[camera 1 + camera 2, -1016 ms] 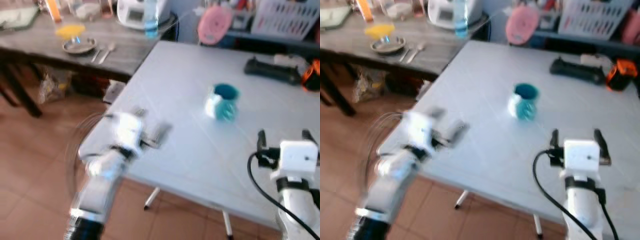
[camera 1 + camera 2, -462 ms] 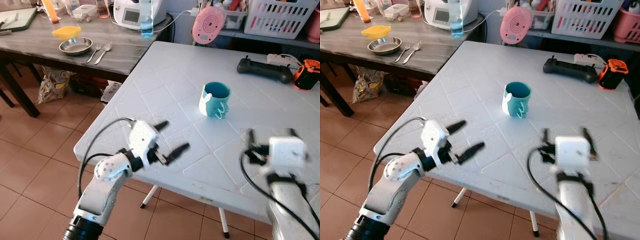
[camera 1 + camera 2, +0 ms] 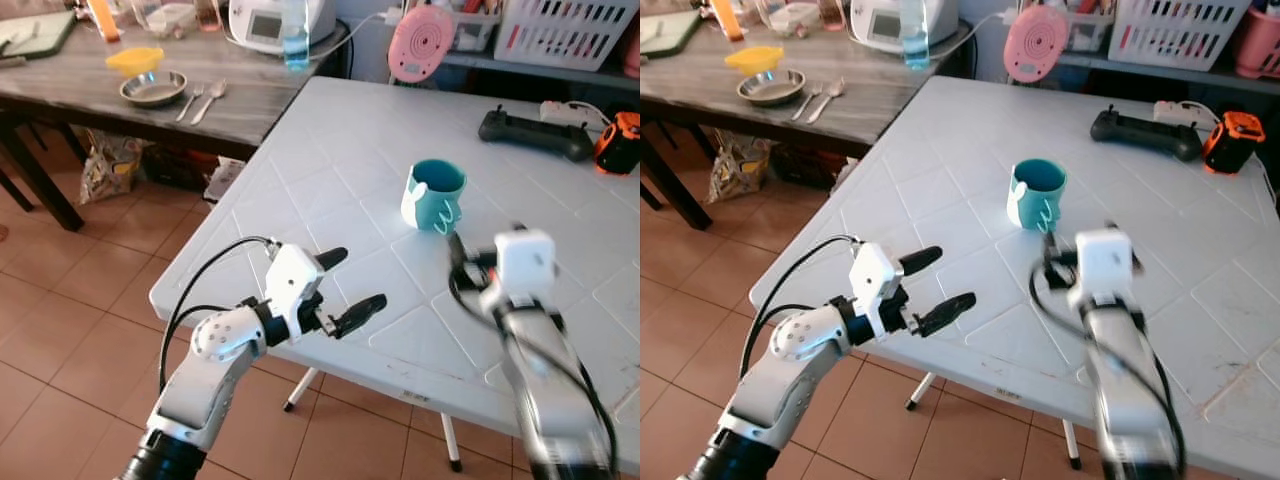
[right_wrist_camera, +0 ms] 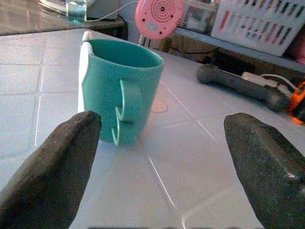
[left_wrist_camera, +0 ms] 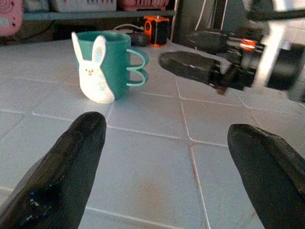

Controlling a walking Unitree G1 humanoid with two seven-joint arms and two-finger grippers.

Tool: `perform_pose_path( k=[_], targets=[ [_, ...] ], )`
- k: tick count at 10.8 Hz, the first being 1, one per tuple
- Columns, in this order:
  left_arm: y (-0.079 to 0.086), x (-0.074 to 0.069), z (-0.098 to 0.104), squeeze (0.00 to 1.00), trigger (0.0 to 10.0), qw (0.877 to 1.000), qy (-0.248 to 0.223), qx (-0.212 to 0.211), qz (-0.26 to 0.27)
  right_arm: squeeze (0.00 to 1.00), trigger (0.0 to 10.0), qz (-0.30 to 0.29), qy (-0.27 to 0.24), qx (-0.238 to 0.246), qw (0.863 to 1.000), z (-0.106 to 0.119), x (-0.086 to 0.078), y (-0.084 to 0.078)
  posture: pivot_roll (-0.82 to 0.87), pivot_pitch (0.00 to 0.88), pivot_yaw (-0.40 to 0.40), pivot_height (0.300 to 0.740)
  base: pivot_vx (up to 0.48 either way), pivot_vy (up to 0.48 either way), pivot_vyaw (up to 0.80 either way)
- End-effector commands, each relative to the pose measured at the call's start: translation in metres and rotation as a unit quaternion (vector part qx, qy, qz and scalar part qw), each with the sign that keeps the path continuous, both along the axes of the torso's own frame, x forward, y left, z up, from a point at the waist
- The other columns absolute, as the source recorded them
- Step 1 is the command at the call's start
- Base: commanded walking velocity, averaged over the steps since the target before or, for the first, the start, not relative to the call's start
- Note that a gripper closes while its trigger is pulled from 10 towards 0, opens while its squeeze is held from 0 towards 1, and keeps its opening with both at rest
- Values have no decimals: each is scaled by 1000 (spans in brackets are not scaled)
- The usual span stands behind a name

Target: Setting the table

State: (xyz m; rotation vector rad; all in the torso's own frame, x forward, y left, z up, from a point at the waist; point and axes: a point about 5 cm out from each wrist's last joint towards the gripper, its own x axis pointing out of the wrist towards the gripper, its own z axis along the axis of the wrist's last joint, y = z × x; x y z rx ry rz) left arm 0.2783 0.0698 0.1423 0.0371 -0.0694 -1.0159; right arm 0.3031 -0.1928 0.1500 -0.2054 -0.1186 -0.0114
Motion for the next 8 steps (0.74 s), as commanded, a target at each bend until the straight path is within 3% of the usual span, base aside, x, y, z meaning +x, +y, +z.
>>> perform_pose_path(
  k=[1, 5, 6, 7, 8],
  targets=[
    [2, -3, 2, 0, 10000, 1000, -3, 7, -1, 0, 10000, 7, 6, 0, 1000, -3, 5, -3, 144, 156, 10, 740, 0, 0, 0],
    [16, -8, 3, 0, 10000, 1000, -2, 20, 19, 0, 10000, 38, 13, 37, 998, -5, 34, -6, 224, 185, 5, 740, 0, 0, 0],
    [19, -9, 4, 0, 10000, 999, -1, 23, 22, 0, 7020, 52, 13, 43, 998, -5, 38, -2, 234, 189, 4, 740, 0, 0, 0],
    [20, -10, 4, 0, 10000, 999, 0, 25, 25, 0, 7647, 69, 12, 51, 996, -5, 44, 3, 243, 191, 5, 740, 0, 0, 0],
    [21, -10, 5, 0, 10000, 999, 1, 27, 27, 0, 235, 76, 12, 50, 996, -5, 49, 9, 247, 190, 3, 740, 0, 0, 0]
  ],
)
